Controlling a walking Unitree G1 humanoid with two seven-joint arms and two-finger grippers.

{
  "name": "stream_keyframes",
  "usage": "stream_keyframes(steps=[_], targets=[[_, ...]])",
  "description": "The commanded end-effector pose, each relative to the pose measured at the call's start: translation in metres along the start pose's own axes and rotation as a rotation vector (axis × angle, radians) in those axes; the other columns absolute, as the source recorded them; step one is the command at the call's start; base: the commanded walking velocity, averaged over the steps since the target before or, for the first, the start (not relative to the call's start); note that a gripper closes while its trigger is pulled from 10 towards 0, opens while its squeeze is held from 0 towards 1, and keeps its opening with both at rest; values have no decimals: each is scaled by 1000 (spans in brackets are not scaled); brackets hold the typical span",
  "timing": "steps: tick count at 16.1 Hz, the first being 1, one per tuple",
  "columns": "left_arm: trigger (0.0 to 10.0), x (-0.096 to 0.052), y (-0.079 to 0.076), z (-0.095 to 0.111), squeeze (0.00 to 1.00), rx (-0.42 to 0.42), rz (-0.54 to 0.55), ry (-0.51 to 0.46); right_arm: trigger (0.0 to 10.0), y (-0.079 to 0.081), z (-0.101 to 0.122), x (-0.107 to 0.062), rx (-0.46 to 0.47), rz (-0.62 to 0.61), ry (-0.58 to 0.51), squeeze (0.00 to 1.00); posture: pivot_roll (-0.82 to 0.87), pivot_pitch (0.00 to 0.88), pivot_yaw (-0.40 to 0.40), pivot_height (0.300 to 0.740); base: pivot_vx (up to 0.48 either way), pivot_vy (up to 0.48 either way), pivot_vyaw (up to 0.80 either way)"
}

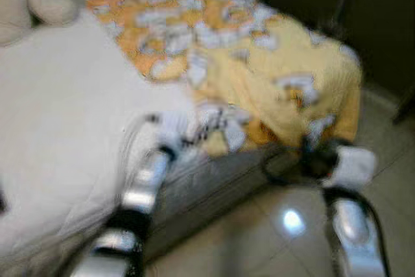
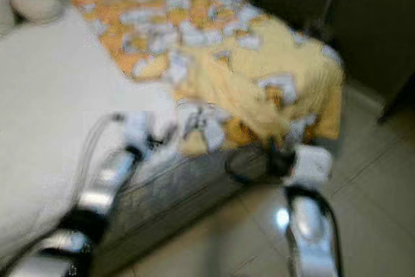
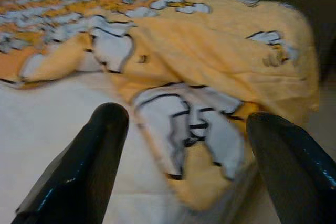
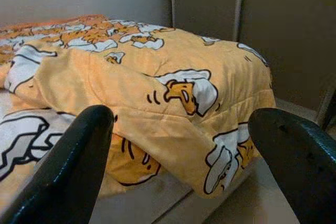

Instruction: Clean up the room

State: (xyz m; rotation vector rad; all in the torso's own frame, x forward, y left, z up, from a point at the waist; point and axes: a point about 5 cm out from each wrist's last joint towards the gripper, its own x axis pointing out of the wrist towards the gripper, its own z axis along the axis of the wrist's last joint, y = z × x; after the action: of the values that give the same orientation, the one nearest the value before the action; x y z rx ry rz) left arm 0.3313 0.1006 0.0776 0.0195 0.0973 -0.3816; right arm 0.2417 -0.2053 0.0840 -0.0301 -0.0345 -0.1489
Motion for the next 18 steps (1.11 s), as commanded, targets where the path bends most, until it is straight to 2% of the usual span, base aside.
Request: stream_keyframes(steps=[1,3,5,8,11,13,18], targets=[[10000,-4,15,-5,0,-41,63,35,10000,7,1,0,1,30,-1,0,-174,0,98,740,461,0,0],[10000,-7,17,-16,0,-174,118,78,10000,6,-3,-5,0,35,8,0,-179,0,96,740,461,0,0],[10000,-9,14,-22,0,-212,128,97,10000,3,-2,-9,38,19,-11,0,-178,0,92,740,461,0,0],[10000,-8,1,-20,0,-176,53,82,10000,-3,-8,-20,105,-13,-7,0,-178,0,86,740,431,-84,0],[10000,-10,-6,-19,0,-120,2,57,10000,-5,-13,-24,82,-13,26,0,-182,0,86,740,384,-284,0],[10000,-11,-13,-17,0,-49,-38,41,10000,-3,-13,-23,69,0,26,0,-184,0,87,740,0,0,0],[10000,-13,-21,-19,0,-74,-90,33,10000,0,-11,-23,52,26,25,0,-191,0,86,740,0,-428,0]])
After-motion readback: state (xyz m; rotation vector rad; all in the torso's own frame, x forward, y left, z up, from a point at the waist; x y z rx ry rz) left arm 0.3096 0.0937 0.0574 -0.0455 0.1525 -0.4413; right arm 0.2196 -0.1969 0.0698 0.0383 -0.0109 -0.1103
